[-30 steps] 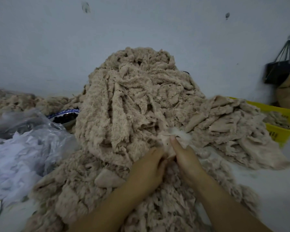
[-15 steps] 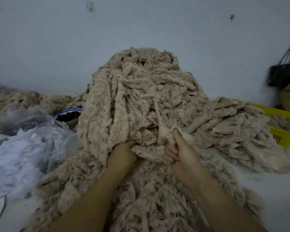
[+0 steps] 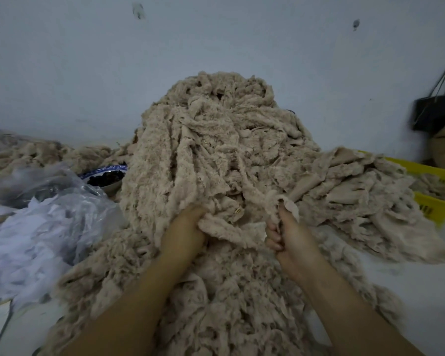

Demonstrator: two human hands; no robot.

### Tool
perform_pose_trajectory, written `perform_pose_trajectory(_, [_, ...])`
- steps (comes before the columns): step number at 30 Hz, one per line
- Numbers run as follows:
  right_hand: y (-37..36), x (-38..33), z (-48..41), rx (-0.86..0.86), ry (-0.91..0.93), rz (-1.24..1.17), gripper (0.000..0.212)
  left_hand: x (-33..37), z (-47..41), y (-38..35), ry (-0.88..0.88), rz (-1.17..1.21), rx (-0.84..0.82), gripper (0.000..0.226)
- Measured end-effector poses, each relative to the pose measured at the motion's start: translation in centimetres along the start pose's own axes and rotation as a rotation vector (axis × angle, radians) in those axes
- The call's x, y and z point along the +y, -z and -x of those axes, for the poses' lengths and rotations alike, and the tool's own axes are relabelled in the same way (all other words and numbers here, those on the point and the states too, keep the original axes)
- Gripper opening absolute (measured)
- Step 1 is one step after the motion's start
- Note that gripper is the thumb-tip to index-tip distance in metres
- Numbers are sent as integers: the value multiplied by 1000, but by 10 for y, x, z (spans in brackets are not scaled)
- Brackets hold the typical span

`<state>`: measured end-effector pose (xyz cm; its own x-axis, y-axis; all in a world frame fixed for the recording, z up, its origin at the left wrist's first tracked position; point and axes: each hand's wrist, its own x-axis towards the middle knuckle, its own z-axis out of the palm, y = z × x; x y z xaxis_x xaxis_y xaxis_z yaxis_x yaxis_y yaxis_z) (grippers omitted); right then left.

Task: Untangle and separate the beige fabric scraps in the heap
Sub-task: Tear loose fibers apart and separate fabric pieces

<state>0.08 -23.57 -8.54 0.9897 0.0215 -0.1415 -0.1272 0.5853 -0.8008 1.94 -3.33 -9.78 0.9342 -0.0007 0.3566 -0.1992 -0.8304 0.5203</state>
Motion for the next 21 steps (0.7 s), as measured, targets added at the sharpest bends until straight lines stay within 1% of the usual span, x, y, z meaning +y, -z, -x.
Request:
perform_pose_trajectory(1, [0,1,-1,24,9,57,23,-3,-4,4,88,114,80,42])
perform_pose_trajectory(3, [0,4,-3,79,14,138,35,-6,-9,11,216,231,166,39])
perform_pose_trajectory(4, [-1,4,-4,99,18,166,38,-8,-11,12,255,265,192,37])
perform_pose_trajectory(7, [-1,4,-8,171,45,297,39,-10,-12,15,324,395,266,27])
perform_pose_trajectory(8, [1,6,-10,179,77,385,37,-8,-10,15,340,450,282,28])
perform_pose_trajectory(9, [2,7,-10,180,107,500,30,-5,-8,14,335,494,284,27])
perform_pose_trajectory(10, [5,9,-10,176,130,644,38,-1,-6,12,297,517,269,27])
perform_pose_trajectory(11, [6,10,-8,167,139,789,33,3,-3,10,230,509,237,30])
perform_pose_trajectory(13, [6,11,-5,123,153,907,20,11,5,7,59,429,182,44])
perform_pose_trajectory(14, [7,12,-4,101,158,932,24,14,8,6,-14,382,184,54])
perform_pose_trajectory(15, [7,11,-4,106,187,977,37,17,11,6,-63,338,198,62])
perform_pose_trajectory(16, [7,11,-3,145,256,1029,50,18,12,6,-86,298,214,69])
perform_pose_trajectory(17, [6,11,-1,198,371,1069,57,20,13,7,-98,266,224,74])
perform_pose_trajectory(18, [5,12,1,230,523,1086,57,22,14,8,-111,240,227,76])
perform_pose_trajectory(19, [3,13,2,215,649,1094,53,24,16,8,-135,215,230,77])
perform_pose_trajectory(20, [0,14,2,151,706,1099,47,27,19,8,-178,189,236,76])
perform_pose_trajectory(21, [-2,18,2,59,692,1087,41,30,21,8,-232,161,243,73])
